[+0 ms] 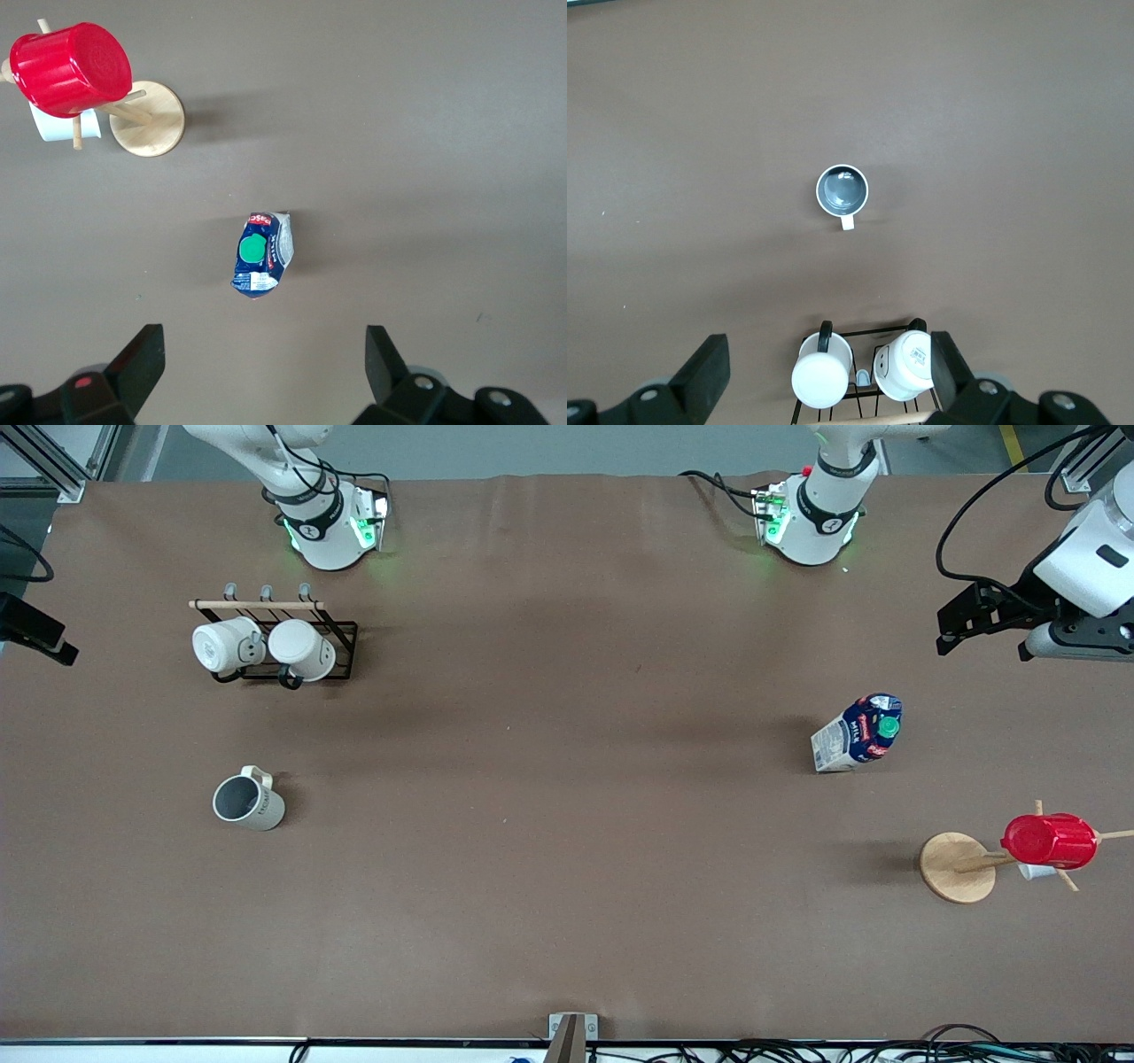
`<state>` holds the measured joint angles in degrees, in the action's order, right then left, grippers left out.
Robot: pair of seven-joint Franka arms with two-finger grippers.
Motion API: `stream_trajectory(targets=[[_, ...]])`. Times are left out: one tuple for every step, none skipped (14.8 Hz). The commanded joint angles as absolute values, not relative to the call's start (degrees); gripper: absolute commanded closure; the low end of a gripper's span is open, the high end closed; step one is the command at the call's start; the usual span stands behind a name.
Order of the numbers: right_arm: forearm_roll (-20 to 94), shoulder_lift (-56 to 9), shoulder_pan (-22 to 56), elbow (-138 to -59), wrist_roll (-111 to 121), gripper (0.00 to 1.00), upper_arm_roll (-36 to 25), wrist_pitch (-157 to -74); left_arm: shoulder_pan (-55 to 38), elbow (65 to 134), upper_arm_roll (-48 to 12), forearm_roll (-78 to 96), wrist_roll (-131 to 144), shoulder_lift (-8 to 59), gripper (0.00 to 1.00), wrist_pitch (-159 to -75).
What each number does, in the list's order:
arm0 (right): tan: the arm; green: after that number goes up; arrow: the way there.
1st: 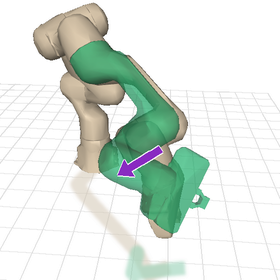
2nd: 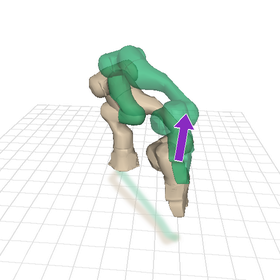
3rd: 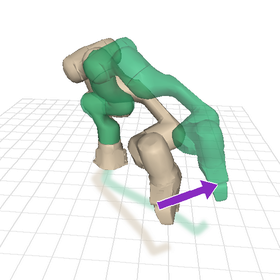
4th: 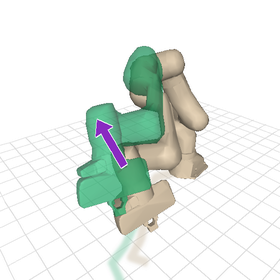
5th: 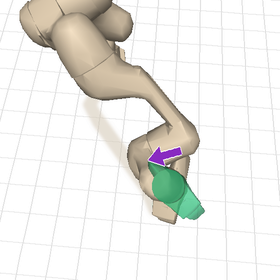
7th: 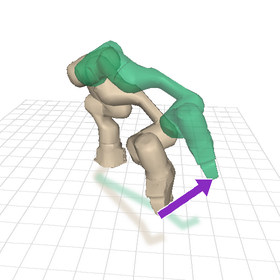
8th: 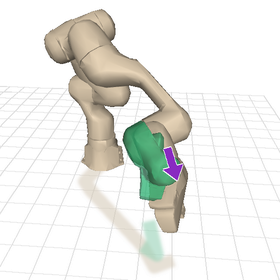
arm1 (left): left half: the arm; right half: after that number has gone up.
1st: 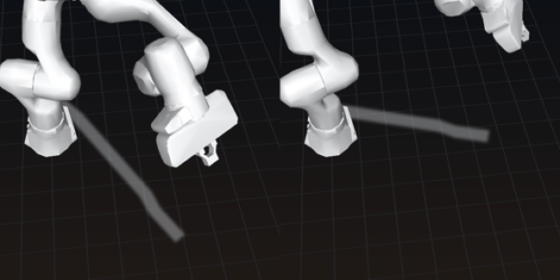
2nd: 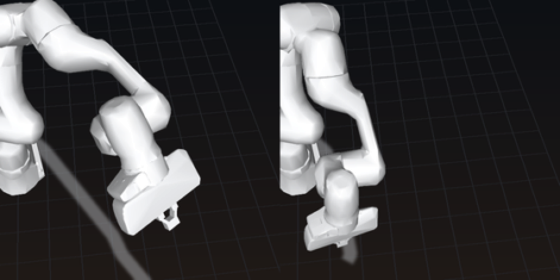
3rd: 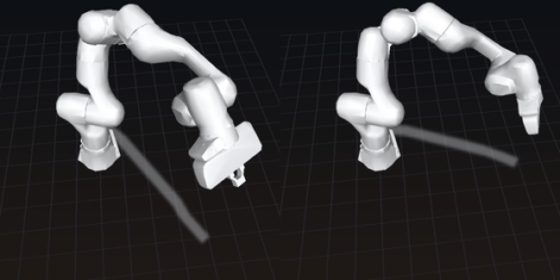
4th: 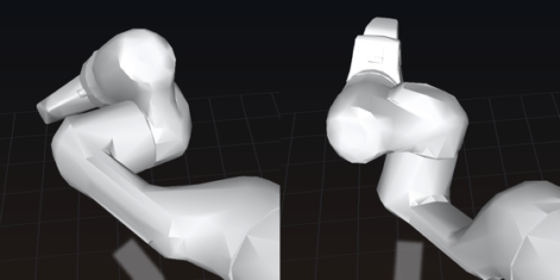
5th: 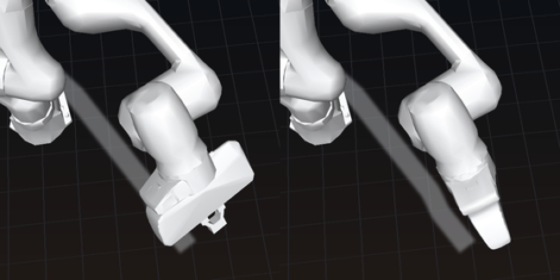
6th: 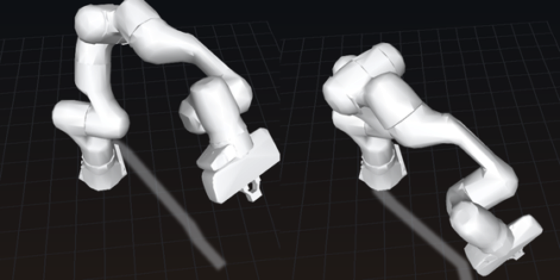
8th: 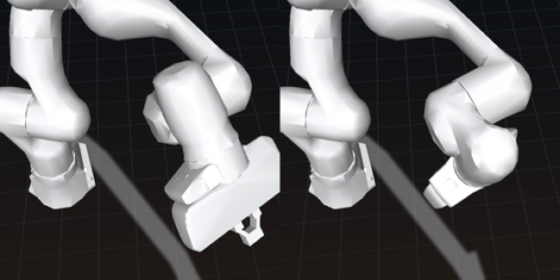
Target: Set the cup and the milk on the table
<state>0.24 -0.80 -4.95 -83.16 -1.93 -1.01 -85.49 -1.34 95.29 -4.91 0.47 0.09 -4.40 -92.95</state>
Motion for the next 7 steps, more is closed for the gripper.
stream_trajectory(targets=[[-0.2, -0.5, -4.8, -83.7, -2.1, 0.00, -1.1, -86.0, -1.1, 96.6, -4.8, 1.0, 0.7, -5.6, 0.00, -93.9], [-0.2, -0.5, -4.8, -83.7, -2.1, 0.00, -1.1, -85.9, -1.1, 96.6, -4.7, 1.0, 0.5, -5.6, 0.00, -93.9], [-0.2, -0.5, -4.8, -83.7, -2.2, 0.00, -1.1, -86.0, -1.2, 96.6, -4.7, 1.0, 0.4, -5.6, 0.00, -93.9], [-0.2, -0.6, -4.9, -83.7, -2.1, 0.00, -1.1, -86.0, -1.2, 96.6, -4.7, 1.0, 0.6, -5.5, 0.00, -94.0], [-0.2, -0.6, -5.0, -83.7, -2.1, 0.00, -1.1, -86.0, -1.1, 96.5, -4.7, 1.1, 0.5, -5.3, 0.00, -93.9], [-0.1, -0.6, -5.1, -83.7, -2.2, 0.00, -1.1, -86.0, -1.2, 96.7, -4.6, 1.1, 0.4, -5.4, 0.00, -93.9], [0.0, -0.6, -5.2, -83.7, -2.1, 0.00, -1.1, -86.0, -1.2, 96.6, -4.6, 1.1, 0.7, -5.3, 0.00, -93.9]])
